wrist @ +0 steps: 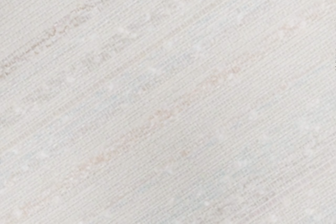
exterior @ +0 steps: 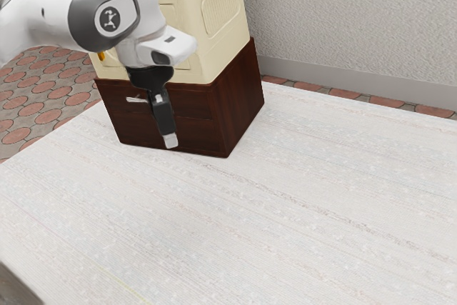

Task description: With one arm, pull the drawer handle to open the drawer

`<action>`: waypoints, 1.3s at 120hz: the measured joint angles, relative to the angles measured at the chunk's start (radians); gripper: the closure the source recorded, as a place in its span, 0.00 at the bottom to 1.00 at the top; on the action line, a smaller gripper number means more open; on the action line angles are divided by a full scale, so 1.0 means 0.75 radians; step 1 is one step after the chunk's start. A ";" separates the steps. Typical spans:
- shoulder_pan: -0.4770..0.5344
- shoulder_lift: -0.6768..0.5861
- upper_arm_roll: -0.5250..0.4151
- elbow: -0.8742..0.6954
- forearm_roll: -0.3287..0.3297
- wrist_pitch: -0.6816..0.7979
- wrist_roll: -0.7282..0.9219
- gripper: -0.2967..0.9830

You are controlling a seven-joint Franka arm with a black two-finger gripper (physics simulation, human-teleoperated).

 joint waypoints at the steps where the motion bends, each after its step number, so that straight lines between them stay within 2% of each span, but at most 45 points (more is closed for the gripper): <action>1: -0.002 0.000 0.001 -0.002 0.000 0.002 0.011 0.23; 40: 0.046 0.044 0.012 0.001 -0.012 0.064 0.326 0.23; 83: 0.071 0.112 0.013 0.001 -0.012 0.168 0.557 0.23; 123: 0.182 0.158 0.017 0.001 -0.054 0.202 0.808 0.23; 156: 0.200 0.206 0.019 0.009 -0.055 0.340 0.964 0.23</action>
